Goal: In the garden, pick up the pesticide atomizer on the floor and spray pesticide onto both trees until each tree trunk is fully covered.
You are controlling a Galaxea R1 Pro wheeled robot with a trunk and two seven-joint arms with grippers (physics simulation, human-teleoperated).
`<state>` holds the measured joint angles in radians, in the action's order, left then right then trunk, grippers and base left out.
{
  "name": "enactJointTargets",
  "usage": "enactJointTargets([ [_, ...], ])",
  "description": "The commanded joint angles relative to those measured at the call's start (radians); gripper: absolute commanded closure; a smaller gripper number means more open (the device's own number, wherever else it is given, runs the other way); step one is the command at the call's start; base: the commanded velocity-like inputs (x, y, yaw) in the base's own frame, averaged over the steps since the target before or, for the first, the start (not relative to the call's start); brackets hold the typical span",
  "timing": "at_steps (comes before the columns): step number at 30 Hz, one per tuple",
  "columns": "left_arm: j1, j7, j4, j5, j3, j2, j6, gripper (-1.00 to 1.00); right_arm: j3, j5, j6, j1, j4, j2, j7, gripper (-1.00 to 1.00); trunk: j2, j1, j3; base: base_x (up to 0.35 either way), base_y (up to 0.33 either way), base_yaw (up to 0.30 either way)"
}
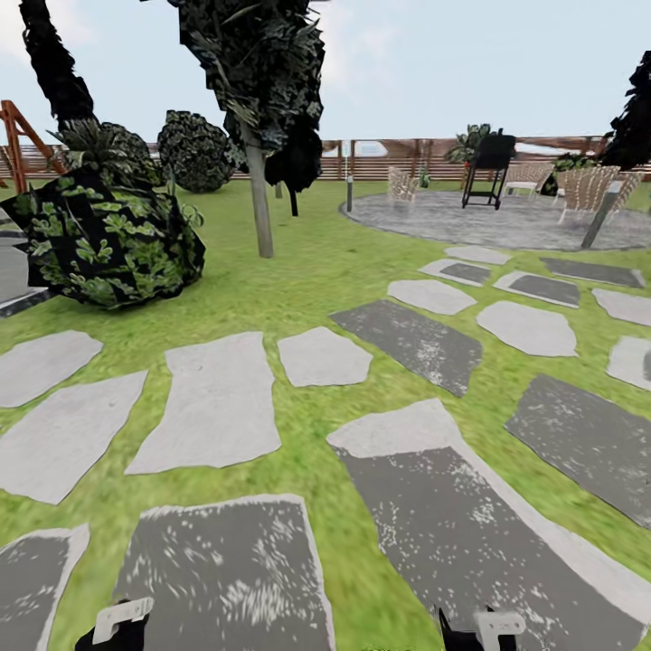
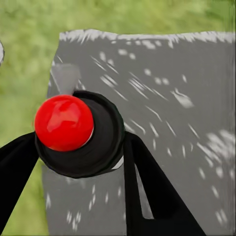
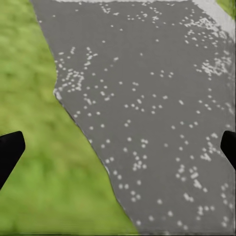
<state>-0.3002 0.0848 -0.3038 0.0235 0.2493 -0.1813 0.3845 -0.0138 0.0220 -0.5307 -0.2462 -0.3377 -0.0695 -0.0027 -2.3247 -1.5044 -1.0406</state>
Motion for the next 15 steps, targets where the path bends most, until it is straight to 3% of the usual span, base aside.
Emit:
enactJointTargets([
  [1,0.0,0.009,0.0,0.003,0.007,0.0,0.002,1.0,-0.001,0.002,-0.003,-0.001,0.001,0.0,0.0,-1.0,0.0,0.0,-0.001,0.0,0.002,-0.295],
  [15,0.0,0.009,0.001,0.003,0.007,0.0,0.002,1.0,-0.002,0.003,-0.003,-0.001,0.002,0.0,0.0,-1.0,0.0,0.0,0.004,0.0,0.0,-0.298],
])
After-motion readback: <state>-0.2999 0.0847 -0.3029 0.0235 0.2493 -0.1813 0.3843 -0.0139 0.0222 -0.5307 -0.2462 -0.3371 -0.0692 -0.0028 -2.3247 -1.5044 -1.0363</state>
